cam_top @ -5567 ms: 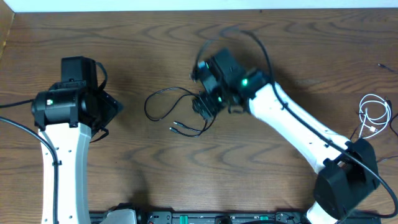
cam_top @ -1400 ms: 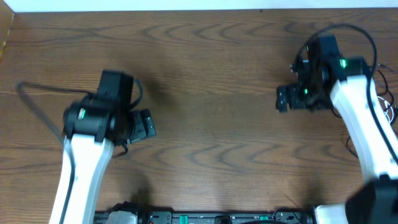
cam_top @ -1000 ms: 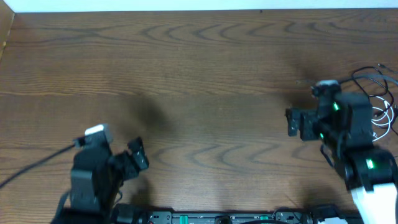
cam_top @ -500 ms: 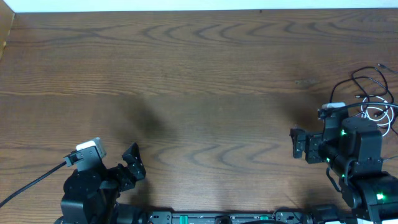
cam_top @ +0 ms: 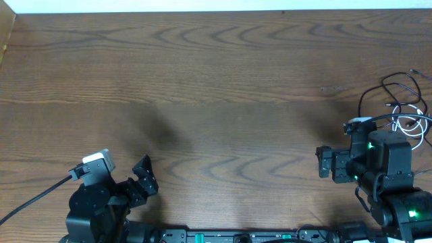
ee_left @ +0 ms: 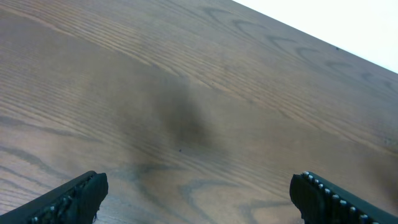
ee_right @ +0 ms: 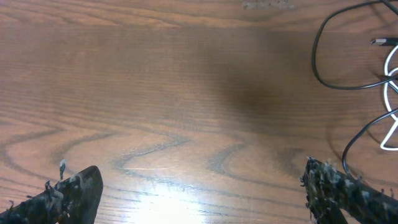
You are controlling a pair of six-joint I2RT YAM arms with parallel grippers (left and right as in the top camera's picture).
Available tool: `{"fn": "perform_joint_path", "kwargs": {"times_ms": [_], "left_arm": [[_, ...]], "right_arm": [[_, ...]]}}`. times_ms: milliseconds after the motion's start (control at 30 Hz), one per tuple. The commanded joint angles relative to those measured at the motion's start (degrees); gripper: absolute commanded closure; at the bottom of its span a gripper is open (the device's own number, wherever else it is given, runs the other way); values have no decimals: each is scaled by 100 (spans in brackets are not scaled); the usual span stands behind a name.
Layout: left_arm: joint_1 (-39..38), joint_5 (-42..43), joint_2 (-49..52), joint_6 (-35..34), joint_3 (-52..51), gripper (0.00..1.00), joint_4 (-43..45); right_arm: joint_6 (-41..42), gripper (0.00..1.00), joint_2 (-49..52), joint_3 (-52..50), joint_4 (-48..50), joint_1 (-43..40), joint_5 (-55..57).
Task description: Untangle cables
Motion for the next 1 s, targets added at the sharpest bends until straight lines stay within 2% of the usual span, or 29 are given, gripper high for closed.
{"fn": "perform_joint_path", "kwargs": {"times_ms": [0, 300, 433, 700, 967], "left_arm": [[17, -44, -20, -55, -31, 2, 24], [17, -44, -20, -55, -31, 2, 24], [17, -44, -20, -55, -31, 2, 24], [17, -44, -20, -55, -31, 2, 24], [17, -44, -20, -55, -31, 2, 24]], "right_arm": [[-11, 1, -181, -39, -13, 20, 122], [-188, 1, -1215, -111, 343, 20, 282], [-404, 1, -1930, -417, 944, 22, 282], [-398, 1, -3353, -1698, 2577, 24, 278], [-396, 1, -4105, -2994, 4203, 22, 236]]}}
